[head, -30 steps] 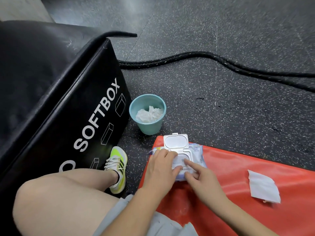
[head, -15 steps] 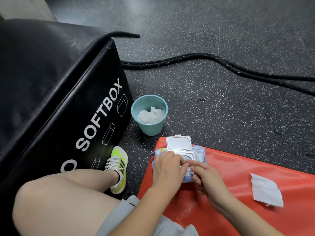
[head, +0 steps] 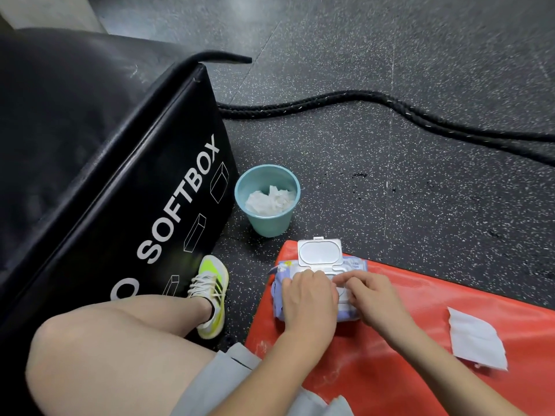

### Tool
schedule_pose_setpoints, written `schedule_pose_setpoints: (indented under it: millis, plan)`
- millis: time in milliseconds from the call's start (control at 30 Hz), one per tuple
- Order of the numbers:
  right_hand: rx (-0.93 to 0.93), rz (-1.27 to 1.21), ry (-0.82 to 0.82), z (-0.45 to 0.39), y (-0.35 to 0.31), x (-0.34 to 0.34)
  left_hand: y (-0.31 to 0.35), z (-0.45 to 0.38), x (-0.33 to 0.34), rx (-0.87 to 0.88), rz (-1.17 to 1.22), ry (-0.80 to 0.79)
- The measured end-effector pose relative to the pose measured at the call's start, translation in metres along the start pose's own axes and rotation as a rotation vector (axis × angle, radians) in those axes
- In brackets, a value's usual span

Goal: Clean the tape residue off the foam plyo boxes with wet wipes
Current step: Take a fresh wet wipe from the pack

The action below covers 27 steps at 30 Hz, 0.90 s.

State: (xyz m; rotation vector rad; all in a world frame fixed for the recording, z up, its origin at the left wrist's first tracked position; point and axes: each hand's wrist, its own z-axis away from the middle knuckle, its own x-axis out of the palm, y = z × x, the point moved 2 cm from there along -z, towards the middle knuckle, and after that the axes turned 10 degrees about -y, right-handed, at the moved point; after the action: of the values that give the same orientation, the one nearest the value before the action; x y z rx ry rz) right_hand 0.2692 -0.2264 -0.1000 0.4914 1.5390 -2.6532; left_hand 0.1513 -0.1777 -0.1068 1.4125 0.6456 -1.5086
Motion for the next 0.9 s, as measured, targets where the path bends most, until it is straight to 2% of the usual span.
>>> schedule_pose_setpoints:
  millis: [133,267,400,500,633,767,900]
  plan:
    - [-0.038,0.087,0.034,0.004,0.001,0.000,-0.006,0.000,-0.003,-0.061,0.179,-0.044]
    - [-0.101,0.293,0.091,0.006,0.006,-0.001,-0.032,0.001,-0.022,-0.173,0.406,-0.104]
    - [-0.220,0.687,0.202,0.011,0.007,0.007,-0.063,0.005,-0.032,-0.205,0.653,-0.151]
    - [-0.350,0.915,0.243,0.012,0.005,0.019,-0.063,0.008,-0.033,-0.194,0.690,-0.138]
    - [-0.403,0.997,0.311,0.008,0.001,0.029,-0.063,0.010,-0.030,-0.157,0.641,-0.086]
    - [-0.298,1.059,0.286,0.004,-0.008,0.036,-0.064,0.011,-0.029,-0.114,0.628,-0.072]
    - [-0.096,1.165,0.148,-0.003,-0.017,0.041,-0.061,0.013,-0.026,-0.020,0.616,-0.096]
